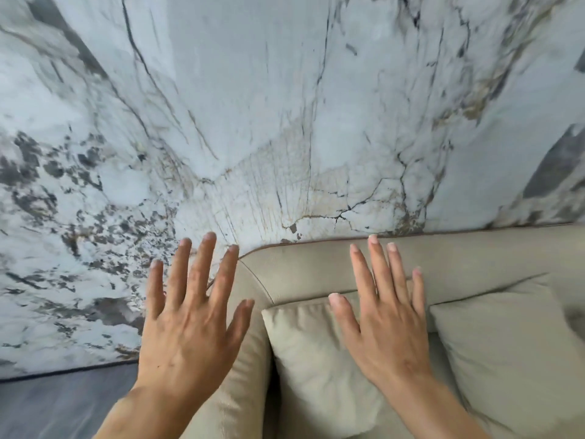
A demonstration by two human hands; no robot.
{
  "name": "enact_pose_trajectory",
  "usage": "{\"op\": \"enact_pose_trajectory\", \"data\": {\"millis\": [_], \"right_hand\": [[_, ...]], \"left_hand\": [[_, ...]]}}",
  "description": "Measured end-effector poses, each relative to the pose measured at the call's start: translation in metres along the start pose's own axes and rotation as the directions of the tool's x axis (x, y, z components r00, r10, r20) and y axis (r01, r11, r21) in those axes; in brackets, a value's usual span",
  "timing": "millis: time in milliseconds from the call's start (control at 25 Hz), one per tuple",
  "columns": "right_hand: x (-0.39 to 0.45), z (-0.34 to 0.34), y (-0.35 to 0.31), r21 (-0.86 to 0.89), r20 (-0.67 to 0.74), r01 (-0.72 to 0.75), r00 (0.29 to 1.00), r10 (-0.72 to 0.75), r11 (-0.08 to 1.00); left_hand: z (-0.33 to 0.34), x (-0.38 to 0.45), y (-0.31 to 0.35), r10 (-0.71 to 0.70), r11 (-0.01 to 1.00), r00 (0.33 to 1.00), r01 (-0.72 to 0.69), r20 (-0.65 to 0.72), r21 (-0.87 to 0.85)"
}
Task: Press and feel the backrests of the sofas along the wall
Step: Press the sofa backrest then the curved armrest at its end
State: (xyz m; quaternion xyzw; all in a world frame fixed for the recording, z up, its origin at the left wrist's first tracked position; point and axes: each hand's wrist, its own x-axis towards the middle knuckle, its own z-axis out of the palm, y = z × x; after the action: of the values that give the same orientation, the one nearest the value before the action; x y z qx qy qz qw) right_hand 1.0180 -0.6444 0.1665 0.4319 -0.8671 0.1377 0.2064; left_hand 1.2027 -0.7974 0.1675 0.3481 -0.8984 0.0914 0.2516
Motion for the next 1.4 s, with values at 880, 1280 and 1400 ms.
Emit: {"op": "enact_pose_trajectory", "data": {"millis": [880, 1280, 1400], "right_hand": [[-0.113, -0.419, -0.037, 0.206, -0.429, 0.170, 0.901, -0.068, 0.964], [-0.107, -0.407, -0.056, 0.042, -0.401, -0.031, 0.915, 0.045, 0.999], [-0.092, -0.389, -0.082, -0.045, -0.386, -0.151, 0.914, 0.123, 0.987]], "left_hand": [[-0.417, -0.110, 0.042, -0.072, 0.977, 0.909, 0.148, -0.411, 0.155], [-0.371, -0.054, 0.010, 0.078, 0.997, 0.901, -0.058, -0.427, 0.060], [-0.337, -0.018, -0.020, 0.150, 0.986, 0.891, -0.165, -0.428, 0.003]]}}
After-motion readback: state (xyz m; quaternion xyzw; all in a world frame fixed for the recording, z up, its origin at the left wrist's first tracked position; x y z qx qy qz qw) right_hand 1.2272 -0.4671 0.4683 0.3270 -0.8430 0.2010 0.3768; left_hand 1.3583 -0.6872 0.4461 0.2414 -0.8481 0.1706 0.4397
